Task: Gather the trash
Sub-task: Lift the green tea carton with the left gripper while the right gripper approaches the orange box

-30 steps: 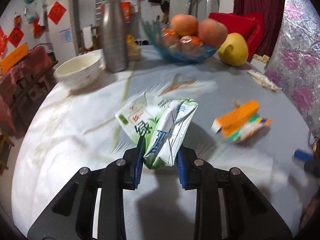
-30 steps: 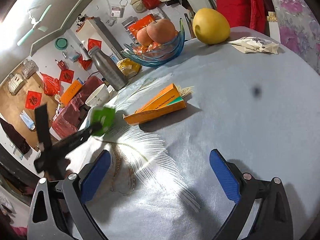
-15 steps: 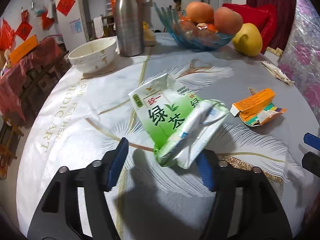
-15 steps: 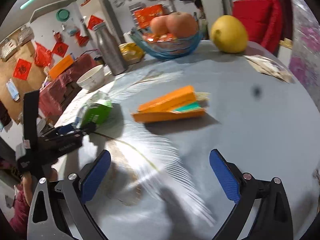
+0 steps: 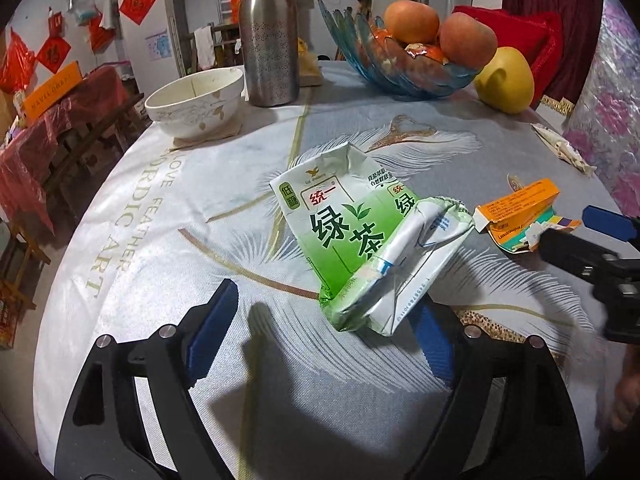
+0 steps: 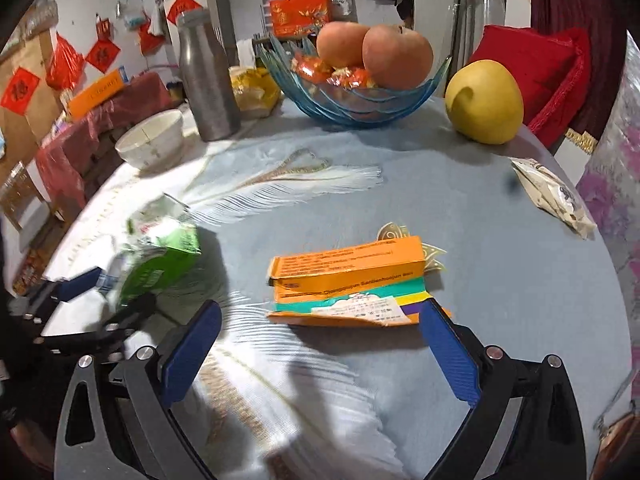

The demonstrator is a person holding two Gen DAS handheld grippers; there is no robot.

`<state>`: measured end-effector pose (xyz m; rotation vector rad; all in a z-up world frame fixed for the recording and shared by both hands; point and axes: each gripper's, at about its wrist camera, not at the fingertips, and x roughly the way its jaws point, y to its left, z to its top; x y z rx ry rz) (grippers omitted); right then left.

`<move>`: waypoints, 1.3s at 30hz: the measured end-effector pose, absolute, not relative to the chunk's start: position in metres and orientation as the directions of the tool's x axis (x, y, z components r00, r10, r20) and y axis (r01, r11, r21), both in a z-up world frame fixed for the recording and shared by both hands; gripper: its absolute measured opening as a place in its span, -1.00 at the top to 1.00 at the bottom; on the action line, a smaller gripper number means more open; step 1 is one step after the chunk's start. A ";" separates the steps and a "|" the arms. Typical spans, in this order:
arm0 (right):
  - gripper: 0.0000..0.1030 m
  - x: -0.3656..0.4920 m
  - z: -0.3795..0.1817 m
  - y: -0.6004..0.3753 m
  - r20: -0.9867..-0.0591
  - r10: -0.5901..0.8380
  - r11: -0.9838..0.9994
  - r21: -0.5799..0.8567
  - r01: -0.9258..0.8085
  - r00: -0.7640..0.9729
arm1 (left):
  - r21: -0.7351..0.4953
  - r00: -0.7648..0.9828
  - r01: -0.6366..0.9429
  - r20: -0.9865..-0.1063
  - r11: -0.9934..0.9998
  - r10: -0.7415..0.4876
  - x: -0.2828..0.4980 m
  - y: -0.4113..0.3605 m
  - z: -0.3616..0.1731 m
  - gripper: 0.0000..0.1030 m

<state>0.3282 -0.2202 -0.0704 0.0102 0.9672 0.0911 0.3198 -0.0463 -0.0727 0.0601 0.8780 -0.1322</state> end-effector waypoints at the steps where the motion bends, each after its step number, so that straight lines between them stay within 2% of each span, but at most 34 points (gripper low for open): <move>1: -0.89 0.329 -0.074 -0.221 -0.823 0.062 0.997 0.028 -0.069 0.564 | 0.000 0.632 0.140 -0.770 0.990 -0.090 0.320 -0.047 -0.073 -0.59; 10: -0.89 0.325 -0.076 -0.268 -0.805 -0.049 0.998 -0.021 0.054 0.591 | 0.007 0.634 0.139 -0.769 0.990 -0.084 0.320 -0.047 -0.073 -0.61; 17: -0.89 0.312 -0.074 -0.323 -0.785 -0.115 0.980 0.010 0.199 0.608 | 0.008 0.633 0.137 -0.770 0.990 -0.081 0.320 -0.047 -0.073 -0.62; 20: -0.89 0.307 -0.073 -0.340 -0.780 -0.064 0.968 0.103 0.229 0.622 | 0.009 0.634 0.140 -0.769 0.990 -0.082 0.320 -0.047 -0.073 -0.62; 25: -0.89 0.302 -0.072 -0.345 -0.756 0.099 0.944 0.277 0.178 0.647 | 0.010 0.645 0.151 -0.758 0.989 -0.091 0.317 -0.049 -0.071 -0.62; 35: -0.89 0.304 -0.074 -0.345 -0.754 0.153 0.929 0.331 0.168 0.638 | 0.010 0.680 0.244 -0.715 0.970 -0.164 0.311 -0.063 -0.062 -0.61; 37: -0.89 0.303 -0.074 -0.341 -0.758 0.154 0.933 0.323 0.160 0.634 | -0.024 0.671 0.255 -0.716 0.967 -0.195 0.316 -0.061 -0.062 -0.40; 39: -0.89 0.304 -0.075 -0.339 -0.759 0.155 0.936 0.318 0.153 0.632 | -0.054 0.654 0.266 -0.724 0.962 -0.221 0.321 -0.061 -0.063 0.03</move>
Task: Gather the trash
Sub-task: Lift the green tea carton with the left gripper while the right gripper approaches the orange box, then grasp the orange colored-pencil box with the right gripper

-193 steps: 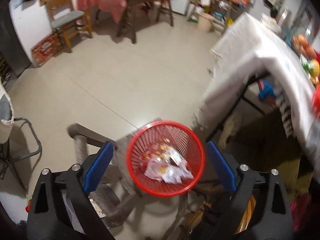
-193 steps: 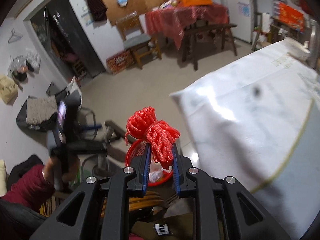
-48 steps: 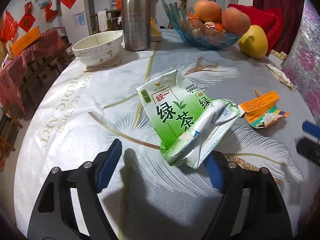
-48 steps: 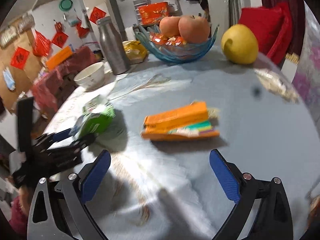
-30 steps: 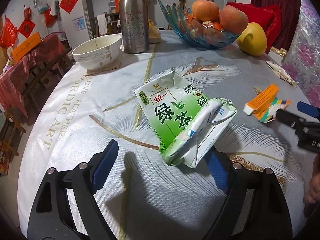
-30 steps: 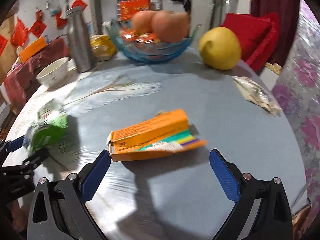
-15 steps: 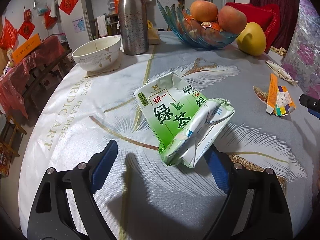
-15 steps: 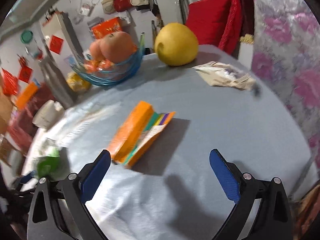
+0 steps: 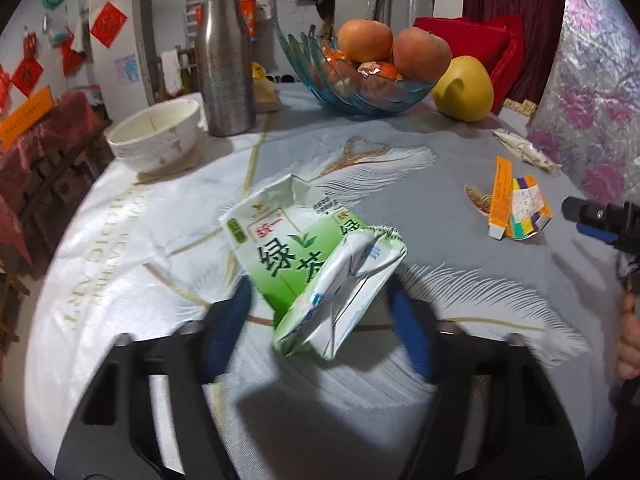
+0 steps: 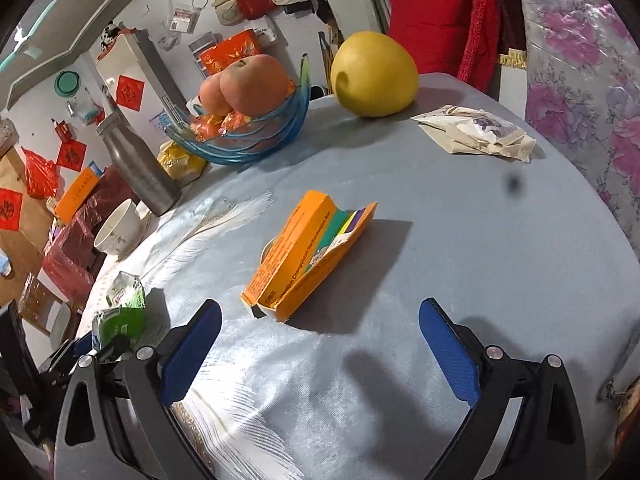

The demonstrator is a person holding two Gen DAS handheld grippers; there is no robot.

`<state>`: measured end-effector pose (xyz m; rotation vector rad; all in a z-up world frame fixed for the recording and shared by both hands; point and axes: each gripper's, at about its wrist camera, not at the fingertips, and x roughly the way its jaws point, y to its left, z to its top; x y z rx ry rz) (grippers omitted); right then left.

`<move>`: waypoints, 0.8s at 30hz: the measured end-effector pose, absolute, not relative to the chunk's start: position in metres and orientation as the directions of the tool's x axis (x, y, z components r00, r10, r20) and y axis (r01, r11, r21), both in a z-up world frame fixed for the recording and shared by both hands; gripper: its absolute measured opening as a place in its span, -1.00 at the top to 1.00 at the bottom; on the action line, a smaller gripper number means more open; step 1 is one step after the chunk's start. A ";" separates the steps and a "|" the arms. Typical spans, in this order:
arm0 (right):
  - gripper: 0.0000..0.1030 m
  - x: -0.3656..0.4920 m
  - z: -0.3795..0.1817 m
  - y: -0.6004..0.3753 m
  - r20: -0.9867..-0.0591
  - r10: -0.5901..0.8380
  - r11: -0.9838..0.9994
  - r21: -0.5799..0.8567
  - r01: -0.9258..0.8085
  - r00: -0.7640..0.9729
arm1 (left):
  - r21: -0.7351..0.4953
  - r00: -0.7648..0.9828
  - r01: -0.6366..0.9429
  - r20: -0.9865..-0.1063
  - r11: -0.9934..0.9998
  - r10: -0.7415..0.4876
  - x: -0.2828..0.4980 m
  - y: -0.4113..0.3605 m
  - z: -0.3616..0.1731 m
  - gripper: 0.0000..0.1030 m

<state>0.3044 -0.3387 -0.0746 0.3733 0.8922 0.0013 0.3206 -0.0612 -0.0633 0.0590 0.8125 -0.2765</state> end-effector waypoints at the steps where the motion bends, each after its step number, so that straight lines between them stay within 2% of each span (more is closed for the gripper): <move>1: -0.89 0.305 -0.075 -0.338 -0.759 0.155 0.936 0.317 0.151 0.632 | -0.065 0.644 0.272 -0.729 0.960 -0.231 0.322 -0.062 -0.065 0.18; 2: -0.89 0.305 -0.075 -0.337 -0.760 0.154 0.938 0.314 0.149 0.631 | -0.079 0.637 0.284 -0.729 0.956 -0.250 0.322 -0.061 -0.064 0.33; 4: -0.89 0.307 -0.077 -0.335 -0.766 0.154 0.939 0.310 0.149 0.624 | -0.077 0.655 0.294 -0.709 0.953 -0.260 0.316 -0.062 -0.060 0.43; 8: -0.89 0.317 -0.084 -0.327 -0.786 0.179 0.939 0.316 0.137 0.591 | -0.058 0.674 0.316 -0.689 0.947 -0.267 0.305 -0.068 -0.056 0.44; 14: -0.89 0.350 -0.090 -0.311 -0.825 0.135 0.959 0.249 0.138 0.549 | -0.055 0.669 0.323 -0.693 0.945 -0.269 0.306 -0.070 -0.057 0.44; 16: -0.81 0.364 -0.095 -0.308 -0.841 0.119 0.963 0.228 0.147 0.527 | -0.064 0.665 0.319 -0.696 0.946 -0.272 0.307 -0.069 -0.058 0.44; 17: -0.60 0.371 -0.100 -0.305 -0.851 0.106 0.966 0.210 0.149 0.515 | -0.066 0.663 0.318 -0.697 0.946 -0.272 0.307 -0.069 -0.058 0.44; 18: -0.55 0.375 -0.103 -0.303 -0.856 0.092 0.971 0.191 0.146 0.509 | -0.067 0.661 0.318 -0.700 0.946 -0.271 0.308 -0.068 -0.058 0.44; 20: 0.27 0.375 -0.102 -0.295 -0.844 0.044 0.985 0.127 0.120 0.534 | -0.069 0.659 0.315 -0.702 0.947 -0.270 0.309 -0.068 -0.059 0.44; 22: 0.65 0.371 -0.099 -0.291 -0.834 0.099 0.983 0.165 0.075 0.543 | -0.078 0.655 0.311 -0.704 0.947 -0.273 0.310 -0.066 -0.059 0.44; 24: 0.73 0.362 -0.090 -0.289 -0.811 0.127 0.981 0.188 0.048 0.571 | -0.085 0.656 0.306 -0.703 0.948 -0.274 0.311 -0.065 -0.059 0.44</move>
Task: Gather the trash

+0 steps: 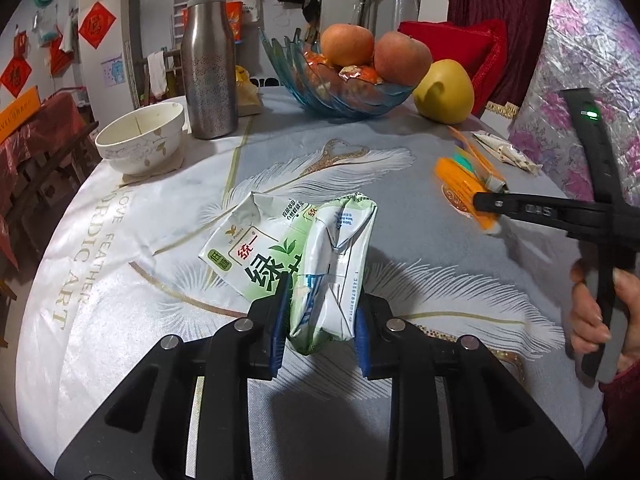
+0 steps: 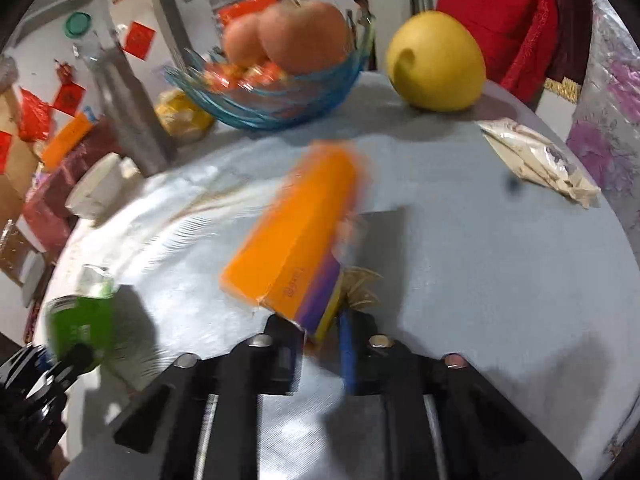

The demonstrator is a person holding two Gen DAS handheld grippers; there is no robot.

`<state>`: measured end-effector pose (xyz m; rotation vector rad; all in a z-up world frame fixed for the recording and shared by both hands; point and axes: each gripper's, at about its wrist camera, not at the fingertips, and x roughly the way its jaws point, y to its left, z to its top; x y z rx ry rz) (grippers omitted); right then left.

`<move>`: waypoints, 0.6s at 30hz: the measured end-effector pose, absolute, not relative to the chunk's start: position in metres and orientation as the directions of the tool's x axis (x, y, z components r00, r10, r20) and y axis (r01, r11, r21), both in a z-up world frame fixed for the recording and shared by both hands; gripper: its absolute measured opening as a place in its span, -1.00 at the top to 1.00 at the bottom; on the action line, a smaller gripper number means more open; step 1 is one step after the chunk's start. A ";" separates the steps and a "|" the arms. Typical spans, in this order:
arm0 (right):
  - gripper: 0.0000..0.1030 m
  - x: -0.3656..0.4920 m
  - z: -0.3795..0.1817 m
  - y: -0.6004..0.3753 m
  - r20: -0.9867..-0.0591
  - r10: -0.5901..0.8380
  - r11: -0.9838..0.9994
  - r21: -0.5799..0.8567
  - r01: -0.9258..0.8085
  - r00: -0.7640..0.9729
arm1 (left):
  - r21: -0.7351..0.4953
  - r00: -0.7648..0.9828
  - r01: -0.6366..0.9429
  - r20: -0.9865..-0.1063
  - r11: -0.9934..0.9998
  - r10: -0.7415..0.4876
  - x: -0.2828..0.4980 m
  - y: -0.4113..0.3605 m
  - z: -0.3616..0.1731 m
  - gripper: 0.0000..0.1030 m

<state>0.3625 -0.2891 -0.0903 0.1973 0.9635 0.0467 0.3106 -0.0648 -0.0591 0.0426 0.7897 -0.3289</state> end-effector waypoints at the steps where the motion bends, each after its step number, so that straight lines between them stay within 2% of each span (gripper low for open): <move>1: 0.73 0.357 -0.085 -0.287 -0.801 0.136 0.981 0.191 0.034 0.583 | -0.083 0.660 0.303 -0.701 0.949 -0.272 0.310 -0.064 -0.059 0.44; 5: 0.73 0.336 -0.065 -0.278 -0.758 0.163 0.980 0.196 -0.019 0.632 | -0.070 0.688 0.284 -0.679 0.956 -0.255 0.307 -0.060 -0.053 0.44; 9: 0.73 0.315 -0.050 -0.266 -0.721 0.205 0.976 0.201 -0.084 0.662 | -0.123 0.708 0.254 -0.652 0.959 -0.271 0.295 -0.047 -0.044 0.44; 18: 0.73 0.268 -0.037 -0.249 -0.672 0.318 0.945 0.285 -0.162 0.669 | -0.082 0.746 0.148 -0.645 0.986 -0.165 0.245 -0.019 -0.033 0.44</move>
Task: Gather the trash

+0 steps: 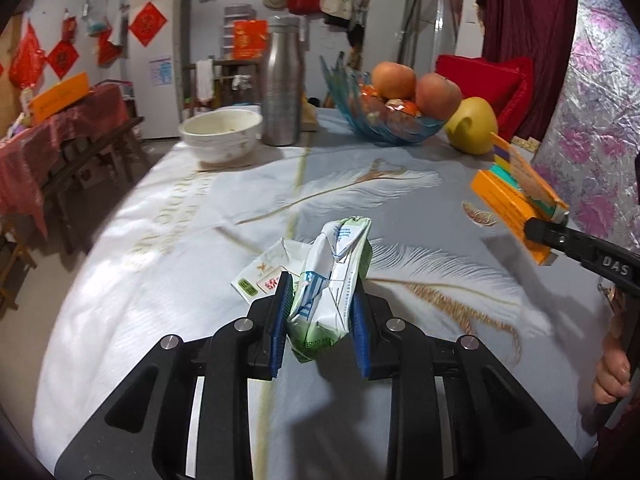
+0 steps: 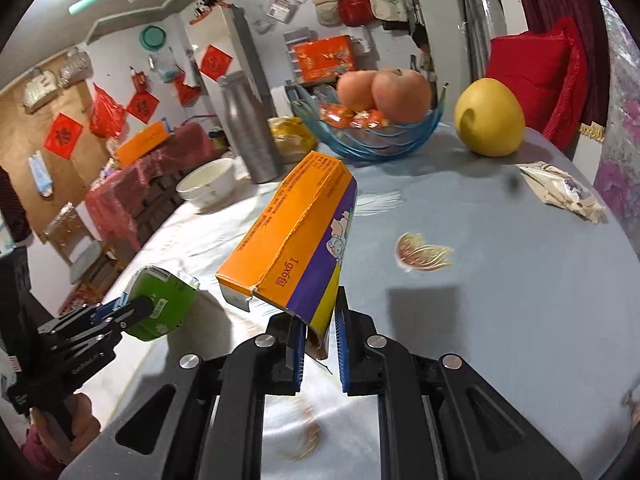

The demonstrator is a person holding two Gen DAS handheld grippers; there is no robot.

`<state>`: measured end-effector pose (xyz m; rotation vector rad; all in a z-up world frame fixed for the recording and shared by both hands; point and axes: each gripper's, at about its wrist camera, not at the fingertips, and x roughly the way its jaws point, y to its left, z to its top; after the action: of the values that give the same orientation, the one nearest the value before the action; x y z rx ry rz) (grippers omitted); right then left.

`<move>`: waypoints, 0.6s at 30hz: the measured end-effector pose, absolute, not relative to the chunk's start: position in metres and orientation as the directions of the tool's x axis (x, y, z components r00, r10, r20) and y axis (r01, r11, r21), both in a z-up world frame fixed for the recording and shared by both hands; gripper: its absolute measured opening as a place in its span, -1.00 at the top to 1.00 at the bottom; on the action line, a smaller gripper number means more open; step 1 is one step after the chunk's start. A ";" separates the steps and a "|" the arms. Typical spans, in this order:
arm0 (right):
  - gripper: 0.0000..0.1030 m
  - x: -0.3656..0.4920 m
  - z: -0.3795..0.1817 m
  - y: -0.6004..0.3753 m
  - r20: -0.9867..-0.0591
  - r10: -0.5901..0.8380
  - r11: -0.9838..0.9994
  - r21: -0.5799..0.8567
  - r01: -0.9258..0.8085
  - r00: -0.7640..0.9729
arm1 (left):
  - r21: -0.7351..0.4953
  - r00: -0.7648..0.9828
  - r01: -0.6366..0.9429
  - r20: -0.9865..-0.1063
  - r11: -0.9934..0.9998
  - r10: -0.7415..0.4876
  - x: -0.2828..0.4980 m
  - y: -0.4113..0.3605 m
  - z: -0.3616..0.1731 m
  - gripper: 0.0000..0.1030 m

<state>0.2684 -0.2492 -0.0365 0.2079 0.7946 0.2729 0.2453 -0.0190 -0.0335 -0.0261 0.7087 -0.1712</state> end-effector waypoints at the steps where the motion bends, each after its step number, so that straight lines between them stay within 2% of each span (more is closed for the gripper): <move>1: 0.73 0.263 -0.035 -0.248 -0.667 0.331 0.940 0.296 -0.170 0.668 | -0.077 0.752 0.138 -0.641 0.987 -0.155 0.239 -0.017 -0.031 0.44; 11: 0.73 0.203 -0.020 -0.234 -0.632 0.385 0.920 0.322 -0.225 0.673 | -0.043 0.809 0.117 -0.576 0.992 -0.120 0.182 -0.012 -0.006 0.44; 16: 0.73 0.179 -0.015 -0.237 -0.622 0.384 0.920 0.322 -0.224 0.683 | -0.037 0.796 0.153 -0.587 0.987 -0.146 0.170 -0.020 -0.015 0.42; 17: 0.73 0.176 -0.015 -0.238 -0.621 0.385 0.919 0.326 -0.221 0.683 | -0.029 0.793 0.160 -0.591 0.987 -0.146 0.169 -0.023 -0.017 0.33; 18: 0.73 0.174 -0.016 -0.240 -0.622 0.386 0.918 0.331 -0.218 0.681 | -0.022 0.789 0.166 -0.596 0.986 -0.146 0.168 -0.026 -0.020 0.07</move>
<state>0.1736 -0.2397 -0.0158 0.2389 0.7486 0.3425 0.1684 -0.0264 -0.0203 0.0317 0.6396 -0.1680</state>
